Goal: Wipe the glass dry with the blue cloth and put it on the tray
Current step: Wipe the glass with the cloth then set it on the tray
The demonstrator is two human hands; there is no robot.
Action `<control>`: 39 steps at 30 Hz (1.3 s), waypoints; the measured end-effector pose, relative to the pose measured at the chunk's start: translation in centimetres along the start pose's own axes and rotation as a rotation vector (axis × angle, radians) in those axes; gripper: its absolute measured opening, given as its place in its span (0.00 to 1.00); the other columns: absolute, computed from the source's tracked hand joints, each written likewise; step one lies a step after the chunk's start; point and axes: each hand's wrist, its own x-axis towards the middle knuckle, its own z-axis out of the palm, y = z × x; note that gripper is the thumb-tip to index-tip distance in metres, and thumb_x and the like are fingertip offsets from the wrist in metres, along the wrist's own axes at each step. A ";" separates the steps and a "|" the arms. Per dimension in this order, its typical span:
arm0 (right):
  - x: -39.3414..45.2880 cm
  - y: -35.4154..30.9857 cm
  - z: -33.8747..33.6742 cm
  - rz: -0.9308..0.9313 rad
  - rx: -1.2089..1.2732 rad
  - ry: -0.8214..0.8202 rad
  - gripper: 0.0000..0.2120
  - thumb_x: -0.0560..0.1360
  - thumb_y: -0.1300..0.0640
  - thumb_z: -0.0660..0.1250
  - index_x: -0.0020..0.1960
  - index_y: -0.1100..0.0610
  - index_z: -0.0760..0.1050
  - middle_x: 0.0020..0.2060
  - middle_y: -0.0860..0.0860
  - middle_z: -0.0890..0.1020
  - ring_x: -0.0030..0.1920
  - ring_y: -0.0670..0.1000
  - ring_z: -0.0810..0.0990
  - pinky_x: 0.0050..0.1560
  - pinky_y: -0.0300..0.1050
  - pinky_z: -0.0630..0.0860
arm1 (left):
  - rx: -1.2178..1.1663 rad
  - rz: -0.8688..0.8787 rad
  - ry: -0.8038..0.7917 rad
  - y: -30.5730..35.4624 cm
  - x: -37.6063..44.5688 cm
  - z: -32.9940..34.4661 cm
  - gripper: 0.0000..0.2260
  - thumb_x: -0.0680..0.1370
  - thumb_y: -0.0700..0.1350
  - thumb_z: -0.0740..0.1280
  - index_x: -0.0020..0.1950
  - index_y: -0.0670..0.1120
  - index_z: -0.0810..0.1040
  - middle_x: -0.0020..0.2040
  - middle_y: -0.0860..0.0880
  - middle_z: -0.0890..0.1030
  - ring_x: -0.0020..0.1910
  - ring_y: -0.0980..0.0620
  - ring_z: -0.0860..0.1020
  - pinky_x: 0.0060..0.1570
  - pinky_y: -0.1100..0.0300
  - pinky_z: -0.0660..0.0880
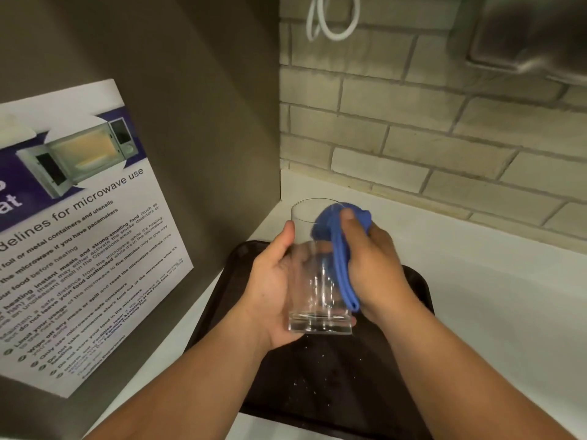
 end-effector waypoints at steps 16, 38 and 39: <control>-1.4 1.7 0.5 -0.016 -0.108 0.080 0.14 0.80 0.41 0.63 0.49 0.52 0.77 0.41 0.53 0.85 0.40 0.49 0.85 0.46 0.50 0.83 | 0.104 0.024 0.097 0.3 1.0 -0.3 0.31 0.78 0.71 0.61 0.64 0.48 0.87 0.62 0.41 0.88 0.60 0.41 0.86 0.53 0.46 0.85; -0.9 1.6 0.3 0.030 0.016 0.016 0.21 0.77 0.33 0.61 0.54 0.50 0.77 0.44 0.52 0.86 0.44 0.47 0.86 0.50 0.50 0.83 | 0.062 -0.030 0.019 -0.7 0.6 -0.6 0.37 0.75 0.72 0.64 0.71 0.46 0.82 0.67 0.40 0.85 0.65 0.40 0.83 0.69 0.43 0.77; -0.6 1.8 0.5 0.075 0.045 0.041 0.19 0.78 0.36 0.61 0.54 0.50 0.78 0.45 0.54 0.86 0.45 0.51 0.86 0.52 0.54 0.83 | 0.090 -0.013 0.055 -0.5 0.7 -0.3 0.36 0.75 0.72 0.63 0.70 0.47 0.83 0.66 0.40 0.85 0.65 0.40 0.84 0.66 0.44 0.79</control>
